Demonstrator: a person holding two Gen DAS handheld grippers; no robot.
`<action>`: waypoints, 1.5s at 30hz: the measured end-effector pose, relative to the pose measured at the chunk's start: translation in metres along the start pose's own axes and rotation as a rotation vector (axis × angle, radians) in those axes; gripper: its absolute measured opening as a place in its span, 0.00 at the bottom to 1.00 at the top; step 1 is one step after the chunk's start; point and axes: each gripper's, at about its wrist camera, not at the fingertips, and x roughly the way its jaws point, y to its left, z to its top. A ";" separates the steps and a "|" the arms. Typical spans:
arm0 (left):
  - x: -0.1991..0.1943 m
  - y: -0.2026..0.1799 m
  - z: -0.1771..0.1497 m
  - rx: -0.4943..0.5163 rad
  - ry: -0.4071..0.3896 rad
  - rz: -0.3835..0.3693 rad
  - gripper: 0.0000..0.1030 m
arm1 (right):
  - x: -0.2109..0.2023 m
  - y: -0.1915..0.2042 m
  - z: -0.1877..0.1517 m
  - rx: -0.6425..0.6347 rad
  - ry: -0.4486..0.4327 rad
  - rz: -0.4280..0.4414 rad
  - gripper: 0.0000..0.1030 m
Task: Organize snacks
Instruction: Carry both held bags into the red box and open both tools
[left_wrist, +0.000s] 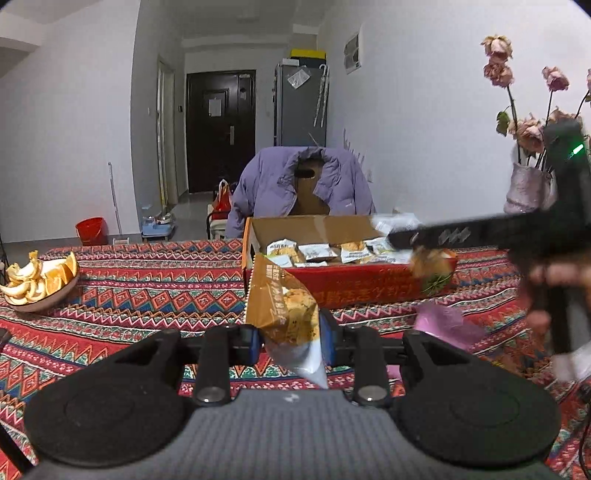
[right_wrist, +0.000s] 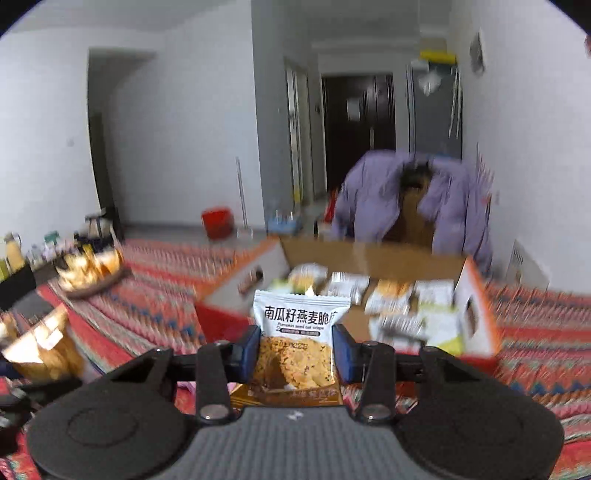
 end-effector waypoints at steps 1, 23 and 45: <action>-0.007 -0.003 0.000 -0.005 -0.003 -0.002 0.30 | -0.016 0.000 0.005 0.000 -0.017 0.002 0.40; -0.103 -0.072 -0.040 -0.007 0.008 -0.074 0.30 | -0.185 -0.015 -0.110 0.115 0.090 0.008 0.40; 0.192 -0.044 0.114 -0.101 0.179 -0.165 0.30 | 0.026 -0.105 0.064 0.128 0.078 0.081 0.40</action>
